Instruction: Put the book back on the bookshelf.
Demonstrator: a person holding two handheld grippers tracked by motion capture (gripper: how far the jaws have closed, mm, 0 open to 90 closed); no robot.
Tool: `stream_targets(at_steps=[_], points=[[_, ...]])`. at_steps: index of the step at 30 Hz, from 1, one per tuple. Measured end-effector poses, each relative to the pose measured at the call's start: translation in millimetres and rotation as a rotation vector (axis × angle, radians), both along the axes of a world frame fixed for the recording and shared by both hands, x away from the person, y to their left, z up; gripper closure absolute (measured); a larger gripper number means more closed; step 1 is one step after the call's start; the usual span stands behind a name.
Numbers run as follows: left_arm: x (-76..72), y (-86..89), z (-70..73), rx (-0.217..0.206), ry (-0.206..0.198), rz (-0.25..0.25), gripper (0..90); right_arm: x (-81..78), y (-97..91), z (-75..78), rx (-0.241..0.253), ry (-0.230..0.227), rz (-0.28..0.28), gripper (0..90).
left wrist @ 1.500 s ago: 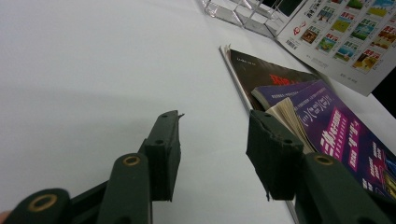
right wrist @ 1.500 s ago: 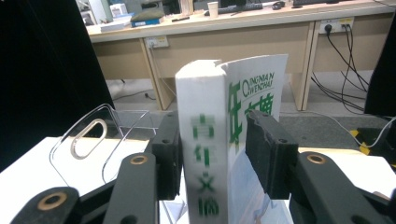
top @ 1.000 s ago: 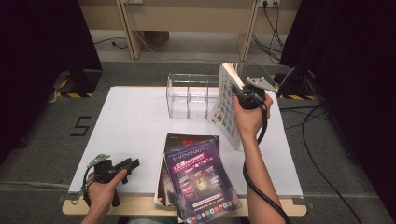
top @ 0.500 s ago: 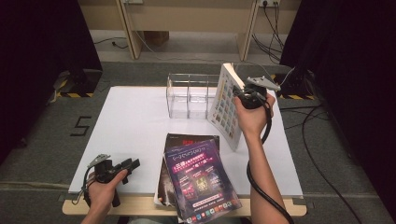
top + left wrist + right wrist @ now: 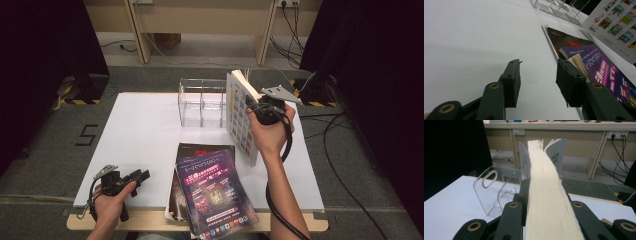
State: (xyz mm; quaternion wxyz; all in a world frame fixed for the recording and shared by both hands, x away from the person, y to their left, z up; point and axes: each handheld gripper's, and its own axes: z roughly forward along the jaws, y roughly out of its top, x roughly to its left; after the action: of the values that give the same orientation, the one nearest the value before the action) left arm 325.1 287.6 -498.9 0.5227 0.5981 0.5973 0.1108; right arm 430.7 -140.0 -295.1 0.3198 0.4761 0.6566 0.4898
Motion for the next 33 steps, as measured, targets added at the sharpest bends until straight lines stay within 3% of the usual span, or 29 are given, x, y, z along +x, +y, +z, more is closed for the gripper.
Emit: stream_targets(at_steps=[6, 13, 24, 27, 33], points=[[0.2, -0.5, 0.0, -0.003, -0.001, 0.001, 53.7, -15.8, 3.4, 11.8, 0.010, -0.026, 0.045, 74.6], [0.1, 0.6, 0.2, -0.003, -0.001, 0.004, 53.7, -17.8, 9.4, 23.2, 0.020, -0.053, 0.075, 74.6], [0.5, 1.5, -0.1, -0.003, 0.000, 0.006, 53.7, 5.9, 6.0, 26.7, 0.066, -0.039, 0.101, 74.6], [0.7, 1.7, -0.3, -0.003, 0.000, 0.006, 53.7, 15.4, 0.1, 23.4, 0.087, -0.027, 0.086, 74.6], [1.0, 1.5, -0.7, -0.002, 0.002, 0.006, 53.7, 26.4, -7.8, 16.6, 0.060, -0.017, 0.033, 74.6]])
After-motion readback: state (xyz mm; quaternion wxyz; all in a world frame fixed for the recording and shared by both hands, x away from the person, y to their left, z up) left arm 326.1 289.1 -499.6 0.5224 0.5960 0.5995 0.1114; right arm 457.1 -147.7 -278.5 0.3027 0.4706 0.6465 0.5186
